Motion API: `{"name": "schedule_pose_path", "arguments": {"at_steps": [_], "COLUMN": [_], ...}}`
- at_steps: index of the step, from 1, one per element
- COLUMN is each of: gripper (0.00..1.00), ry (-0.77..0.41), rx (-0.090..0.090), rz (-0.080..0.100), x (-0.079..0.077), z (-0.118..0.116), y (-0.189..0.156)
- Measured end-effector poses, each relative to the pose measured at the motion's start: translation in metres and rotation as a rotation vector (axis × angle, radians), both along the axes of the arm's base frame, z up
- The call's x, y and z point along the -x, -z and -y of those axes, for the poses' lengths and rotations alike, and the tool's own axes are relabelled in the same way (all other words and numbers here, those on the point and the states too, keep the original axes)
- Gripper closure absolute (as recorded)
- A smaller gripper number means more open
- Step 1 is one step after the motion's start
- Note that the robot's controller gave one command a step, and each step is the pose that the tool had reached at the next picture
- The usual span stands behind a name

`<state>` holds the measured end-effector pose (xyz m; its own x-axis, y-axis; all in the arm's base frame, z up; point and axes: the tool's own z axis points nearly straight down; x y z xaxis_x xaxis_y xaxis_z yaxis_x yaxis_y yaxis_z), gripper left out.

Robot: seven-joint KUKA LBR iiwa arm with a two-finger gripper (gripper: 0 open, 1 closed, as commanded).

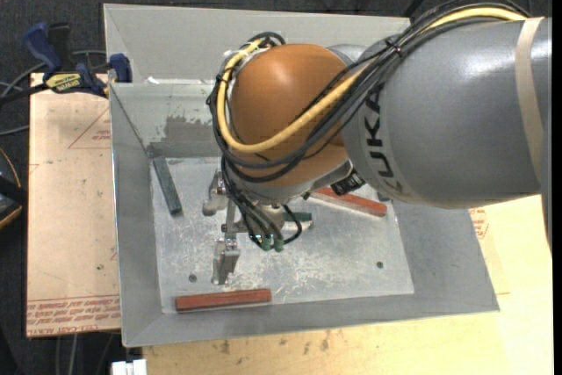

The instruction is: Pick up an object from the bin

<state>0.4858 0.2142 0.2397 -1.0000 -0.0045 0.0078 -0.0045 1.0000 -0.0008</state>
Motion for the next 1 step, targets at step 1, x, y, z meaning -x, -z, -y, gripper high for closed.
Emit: {"name": "schedule_pose_path", "arguments": {"at_steps": [1], "gripper": [0.0], "ry": [0.004], "rx": [-0.002], "rz": [0.007], "x": [-0.002], "z": [0.0011], "y": [-0.0039]}}
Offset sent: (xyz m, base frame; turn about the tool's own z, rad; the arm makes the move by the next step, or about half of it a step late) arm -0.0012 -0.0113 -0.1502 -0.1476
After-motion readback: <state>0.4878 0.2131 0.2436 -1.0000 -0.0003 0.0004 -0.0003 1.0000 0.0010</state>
